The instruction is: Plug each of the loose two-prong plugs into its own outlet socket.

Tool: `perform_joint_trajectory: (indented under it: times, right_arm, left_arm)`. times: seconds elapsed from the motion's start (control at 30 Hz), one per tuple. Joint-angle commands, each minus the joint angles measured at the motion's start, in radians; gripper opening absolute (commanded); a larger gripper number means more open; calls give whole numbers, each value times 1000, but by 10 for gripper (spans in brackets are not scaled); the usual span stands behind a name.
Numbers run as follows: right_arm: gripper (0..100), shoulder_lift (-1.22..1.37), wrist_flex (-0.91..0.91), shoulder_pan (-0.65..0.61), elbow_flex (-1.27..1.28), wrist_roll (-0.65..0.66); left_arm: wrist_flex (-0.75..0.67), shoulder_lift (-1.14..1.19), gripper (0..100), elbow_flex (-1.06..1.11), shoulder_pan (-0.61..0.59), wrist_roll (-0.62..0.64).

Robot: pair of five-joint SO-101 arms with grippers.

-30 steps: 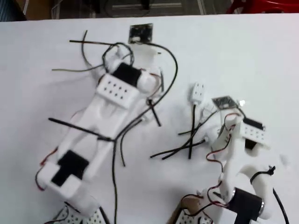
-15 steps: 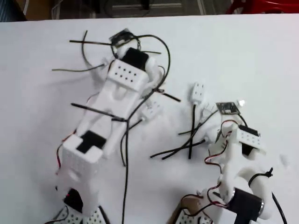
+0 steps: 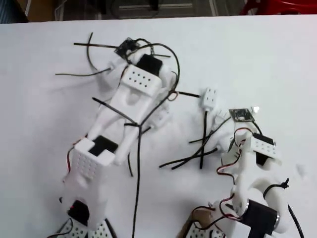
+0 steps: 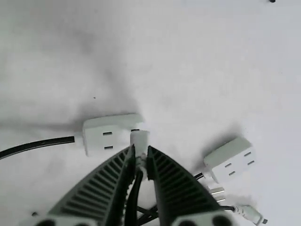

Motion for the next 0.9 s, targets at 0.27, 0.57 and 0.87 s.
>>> perform_joint_trajectory:
  times: [0.27,0.57,0.87]
  right_arm:
    - [19,-4,-13,4,0,-9]
    - [19,-4,-13,4,0,-9]
    - [19,-4,-13,4,0,-9]
  left_arm:
    - [-3,-2,24,-37,13,58]
    - [-11,99,24,-49,-18,92]
    - [52,18,24,-48,-19,92]
